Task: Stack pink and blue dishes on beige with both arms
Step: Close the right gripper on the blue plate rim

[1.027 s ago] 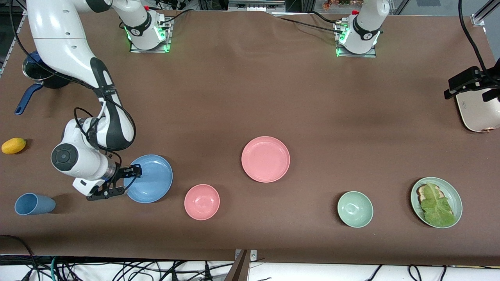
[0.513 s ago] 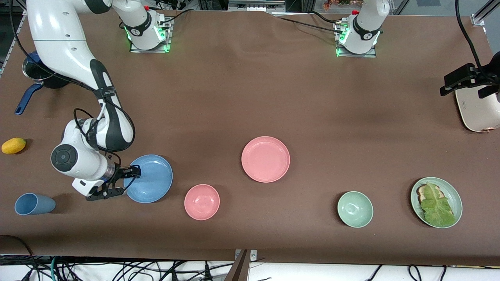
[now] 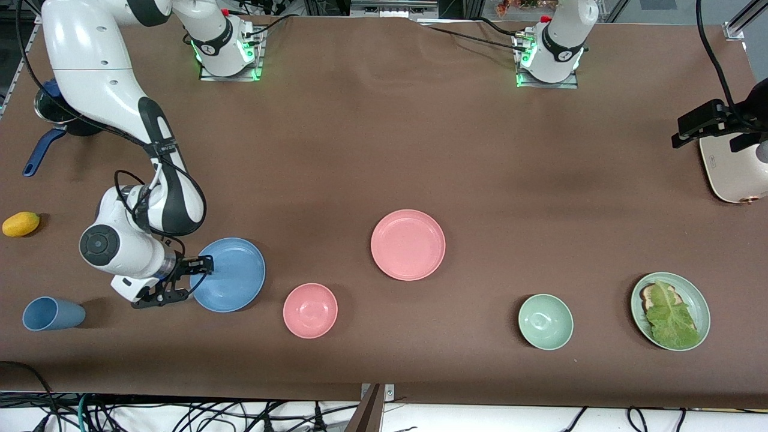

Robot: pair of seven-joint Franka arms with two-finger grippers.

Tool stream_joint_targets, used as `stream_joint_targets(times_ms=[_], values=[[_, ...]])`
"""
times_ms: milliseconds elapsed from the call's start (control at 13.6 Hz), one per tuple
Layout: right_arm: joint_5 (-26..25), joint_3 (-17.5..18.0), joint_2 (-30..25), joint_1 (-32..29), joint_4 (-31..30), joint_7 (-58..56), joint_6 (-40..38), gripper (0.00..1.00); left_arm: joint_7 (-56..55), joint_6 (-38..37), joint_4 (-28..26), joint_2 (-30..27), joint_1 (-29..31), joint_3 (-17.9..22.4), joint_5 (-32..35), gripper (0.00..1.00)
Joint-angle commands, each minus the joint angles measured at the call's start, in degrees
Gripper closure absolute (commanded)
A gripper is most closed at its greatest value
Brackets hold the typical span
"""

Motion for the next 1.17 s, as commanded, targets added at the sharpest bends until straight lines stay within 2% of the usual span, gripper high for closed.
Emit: stream_joint_targets(times_ms=[0, 440, 587, 953, 1100], values=[[0.7, 0.2, 0.1, -0.1, -0.2, 0.3, 0.5, 0.24, -0.3, -0.4, -0.4, 0.2, 0.1, 0.1, -0.3, 0.00], [0.8, 0.3, 0.5, -0.2, -0.4, 0.3, 0.3, 0.42, 0.1, -0.4, -0.4, 1.0, 0.6, 0.3, -0.3, 0.00], [0.8, 0.3, 0.5, -0.2, -0.7, 0.2, 0.4, 0.56, 0.0, -0.4, -0.4, 1.1, 0.6, 0.3, -0.3, 0.00], [0.7, 0.3, 0.6, -0.3, -0.7, -0.5, 0.3, 0.99, -0.4, -0.4, -0.2, 1.1, 0.5, 0.3, -0.5, 0.00], [0.7, 0.3, 0.6, -0.3, -0.7, -0.6, 0.3, 1.00, -0.4, -0.4, -0.2, 1.1, 0.5, 0.2, -0.6, 0.00]])
